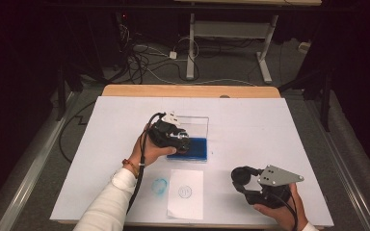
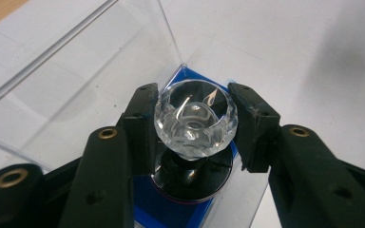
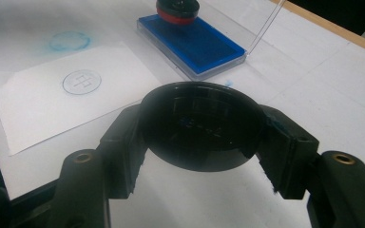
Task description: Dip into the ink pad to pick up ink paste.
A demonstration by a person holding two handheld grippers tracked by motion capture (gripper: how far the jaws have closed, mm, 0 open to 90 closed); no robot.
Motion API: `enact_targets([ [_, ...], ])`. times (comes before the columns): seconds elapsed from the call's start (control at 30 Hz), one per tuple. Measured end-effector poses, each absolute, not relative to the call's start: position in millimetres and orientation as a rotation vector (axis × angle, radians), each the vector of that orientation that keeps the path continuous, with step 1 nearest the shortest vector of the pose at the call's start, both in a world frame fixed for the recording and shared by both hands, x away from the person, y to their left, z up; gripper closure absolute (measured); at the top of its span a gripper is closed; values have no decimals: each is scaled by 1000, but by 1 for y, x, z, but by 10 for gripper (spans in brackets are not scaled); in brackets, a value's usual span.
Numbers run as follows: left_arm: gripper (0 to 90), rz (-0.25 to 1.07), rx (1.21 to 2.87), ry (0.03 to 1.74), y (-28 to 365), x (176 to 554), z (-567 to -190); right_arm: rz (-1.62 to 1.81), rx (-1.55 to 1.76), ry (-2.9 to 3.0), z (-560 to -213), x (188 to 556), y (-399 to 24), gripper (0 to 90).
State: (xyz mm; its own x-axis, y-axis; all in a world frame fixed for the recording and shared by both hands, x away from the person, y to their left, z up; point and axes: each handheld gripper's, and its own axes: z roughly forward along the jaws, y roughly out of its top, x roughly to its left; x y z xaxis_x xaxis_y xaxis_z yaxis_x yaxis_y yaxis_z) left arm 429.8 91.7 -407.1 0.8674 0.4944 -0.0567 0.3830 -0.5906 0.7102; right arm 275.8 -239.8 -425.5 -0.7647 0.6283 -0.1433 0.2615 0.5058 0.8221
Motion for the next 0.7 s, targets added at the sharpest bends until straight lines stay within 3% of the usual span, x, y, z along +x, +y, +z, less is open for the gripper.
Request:
enact_targets([
  [0.7,546,204,2249,687,101,435,-425,1153,735,2337,-427,276,-239,388],
])
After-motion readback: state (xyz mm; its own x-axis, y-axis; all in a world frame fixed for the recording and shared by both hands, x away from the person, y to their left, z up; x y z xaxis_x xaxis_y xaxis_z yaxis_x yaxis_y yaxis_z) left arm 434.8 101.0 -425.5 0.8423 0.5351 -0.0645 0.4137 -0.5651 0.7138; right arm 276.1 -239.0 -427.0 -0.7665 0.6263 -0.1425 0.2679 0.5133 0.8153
